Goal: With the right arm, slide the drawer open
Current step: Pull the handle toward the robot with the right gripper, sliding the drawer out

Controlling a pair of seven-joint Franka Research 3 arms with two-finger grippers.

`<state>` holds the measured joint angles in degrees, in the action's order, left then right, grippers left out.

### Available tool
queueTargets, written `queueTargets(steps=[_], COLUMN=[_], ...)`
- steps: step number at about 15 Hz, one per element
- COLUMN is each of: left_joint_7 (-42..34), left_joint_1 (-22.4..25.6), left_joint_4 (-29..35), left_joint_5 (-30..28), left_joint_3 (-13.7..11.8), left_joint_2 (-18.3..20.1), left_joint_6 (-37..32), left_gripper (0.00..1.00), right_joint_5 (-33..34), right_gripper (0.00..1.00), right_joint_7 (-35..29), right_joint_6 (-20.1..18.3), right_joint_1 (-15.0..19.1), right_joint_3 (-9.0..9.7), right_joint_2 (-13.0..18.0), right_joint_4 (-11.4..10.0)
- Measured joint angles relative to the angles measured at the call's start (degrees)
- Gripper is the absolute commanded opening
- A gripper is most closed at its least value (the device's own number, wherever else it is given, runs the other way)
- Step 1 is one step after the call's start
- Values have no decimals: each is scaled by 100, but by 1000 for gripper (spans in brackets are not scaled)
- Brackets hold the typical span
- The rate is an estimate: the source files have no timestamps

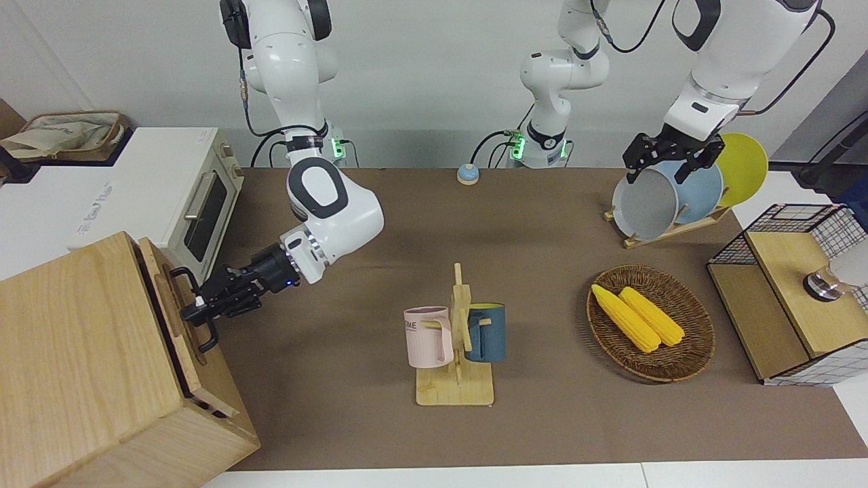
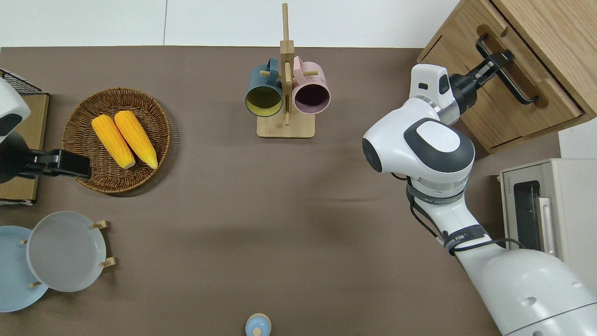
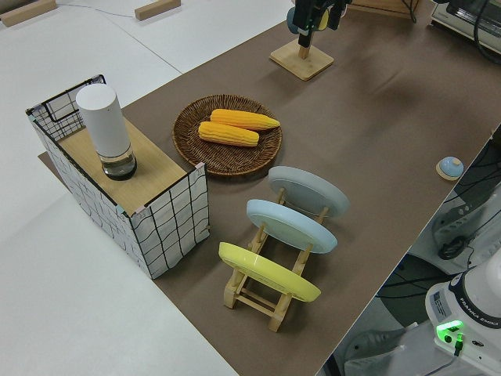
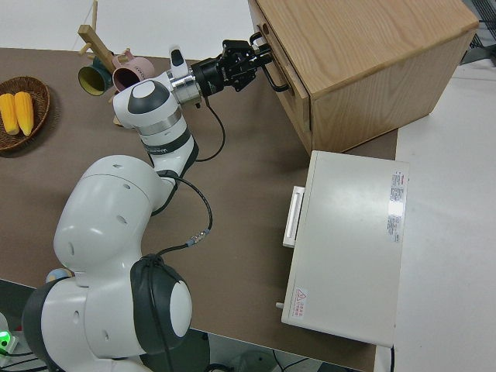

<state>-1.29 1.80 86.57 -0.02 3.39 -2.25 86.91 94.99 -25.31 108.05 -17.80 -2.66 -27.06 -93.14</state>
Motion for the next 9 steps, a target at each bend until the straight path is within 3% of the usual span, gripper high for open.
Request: queueTargets(steps=[9], left_joint_7=[0], left_joint_1=[0], left_joint_4=[0], left_joint_5=[0], left_joint_3=[0], left_joint_2=[0], left_joint_6=[0], left_gripper=[993], right_joint_5=[-281], right_gripper=[0], right_joint_7=[5], right_joint_6=[-824], right_joint_1=[-680], right_joint_3=[101], right_joint_2=[-41], right_joint_4=[-55])
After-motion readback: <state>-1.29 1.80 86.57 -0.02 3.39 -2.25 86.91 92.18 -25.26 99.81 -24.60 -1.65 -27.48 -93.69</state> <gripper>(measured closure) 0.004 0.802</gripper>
